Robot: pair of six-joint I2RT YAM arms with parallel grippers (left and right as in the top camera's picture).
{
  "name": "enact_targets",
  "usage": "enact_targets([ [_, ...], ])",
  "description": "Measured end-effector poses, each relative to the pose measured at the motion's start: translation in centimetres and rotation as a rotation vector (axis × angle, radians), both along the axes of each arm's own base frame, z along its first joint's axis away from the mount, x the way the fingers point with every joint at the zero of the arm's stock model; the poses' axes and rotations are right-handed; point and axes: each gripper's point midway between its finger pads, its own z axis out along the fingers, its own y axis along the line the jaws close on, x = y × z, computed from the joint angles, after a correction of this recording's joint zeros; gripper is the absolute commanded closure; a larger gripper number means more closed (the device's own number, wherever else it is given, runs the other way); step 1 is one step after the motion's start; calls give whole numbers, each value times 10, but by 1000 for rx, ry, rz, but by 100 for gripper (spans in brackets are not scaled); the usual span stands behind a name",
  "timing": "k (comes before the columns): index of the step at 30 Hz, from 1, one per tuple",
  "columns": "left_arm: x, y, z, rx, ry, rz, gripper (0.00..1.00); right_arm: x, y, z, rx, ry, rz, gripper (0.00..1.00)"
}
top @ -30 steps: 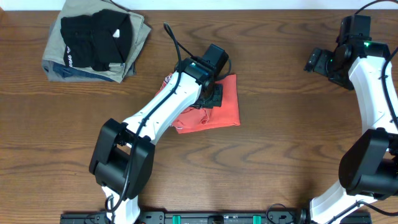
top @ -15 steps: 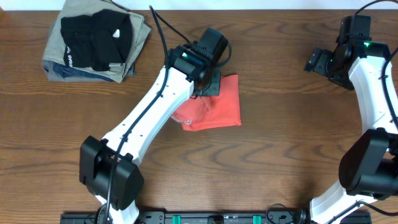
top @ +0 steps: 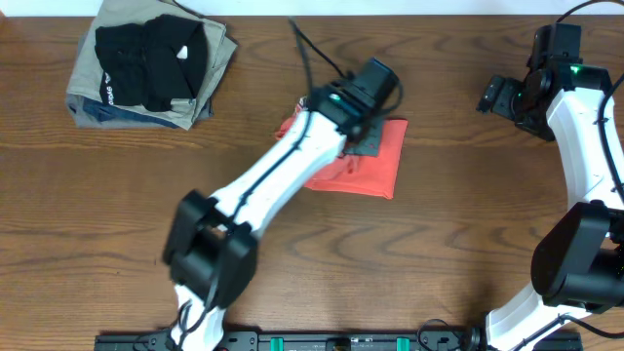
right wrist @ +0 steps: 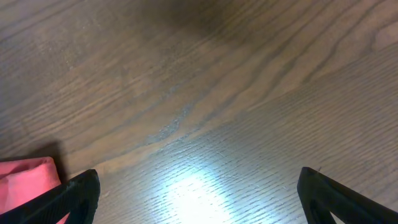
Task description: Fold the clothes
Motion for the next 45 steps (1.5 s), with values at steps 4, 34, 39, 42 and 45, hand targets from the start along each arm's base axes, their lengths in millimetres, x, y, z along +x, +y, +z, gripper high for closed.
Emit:
enact_targets([
  [4,-6,-25,-32,-3,35,-36,94,0,0,0,0,0,0,1],
  [34,-30,38,104,-8,-54,5,2,0,0,0,0,0,0,1],
  [39,-21,27,58,-66,92,3,2,0,0,0,0,0,0,1],
  [42,-22,3,31,-125,170,-35,2,0,0,0,0,0,0,1],
  [45,-22,-18,8,-172,226,-44,2,0,0,0,0,0,0,1],
])
